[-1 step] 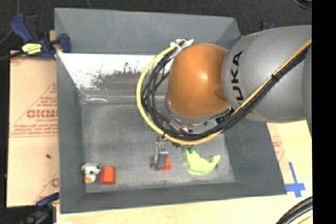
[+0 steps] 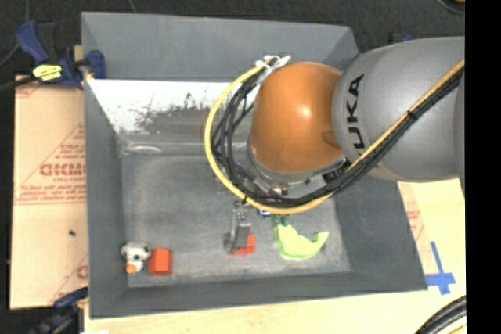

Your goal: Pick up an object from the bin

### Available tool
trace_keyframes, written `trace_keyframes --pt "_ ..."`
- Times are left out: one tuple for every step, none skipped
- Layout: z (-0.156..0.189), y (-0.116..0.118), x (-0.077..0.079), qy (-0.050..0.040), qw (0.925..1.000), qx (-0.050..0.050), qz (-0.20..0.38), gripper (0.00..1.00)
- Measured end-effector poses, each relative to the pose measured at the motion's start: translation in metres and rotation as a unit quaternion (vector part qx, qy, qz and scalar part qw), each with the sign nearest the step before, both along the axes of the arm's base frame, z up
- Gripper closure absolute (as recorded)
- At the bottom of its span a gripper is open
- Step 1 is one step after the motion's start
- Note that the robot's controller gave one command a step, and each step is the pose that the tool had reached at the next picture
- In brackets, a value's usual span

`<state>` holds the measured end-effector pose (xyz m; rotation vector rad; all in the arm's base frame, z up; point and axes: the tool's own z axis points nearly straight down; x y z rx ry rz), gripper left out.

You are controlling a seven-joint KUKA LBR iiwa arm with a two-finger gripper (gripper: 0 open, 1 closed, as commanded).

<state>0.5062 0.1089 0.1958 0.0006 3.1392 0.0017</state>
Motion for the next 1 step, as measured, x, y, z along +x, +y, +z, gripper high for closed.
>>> trace_keyframes --pt "-0.0437 -0.0785 -0.0245 0.0021 1.0 -0.001 0.0 0.0"
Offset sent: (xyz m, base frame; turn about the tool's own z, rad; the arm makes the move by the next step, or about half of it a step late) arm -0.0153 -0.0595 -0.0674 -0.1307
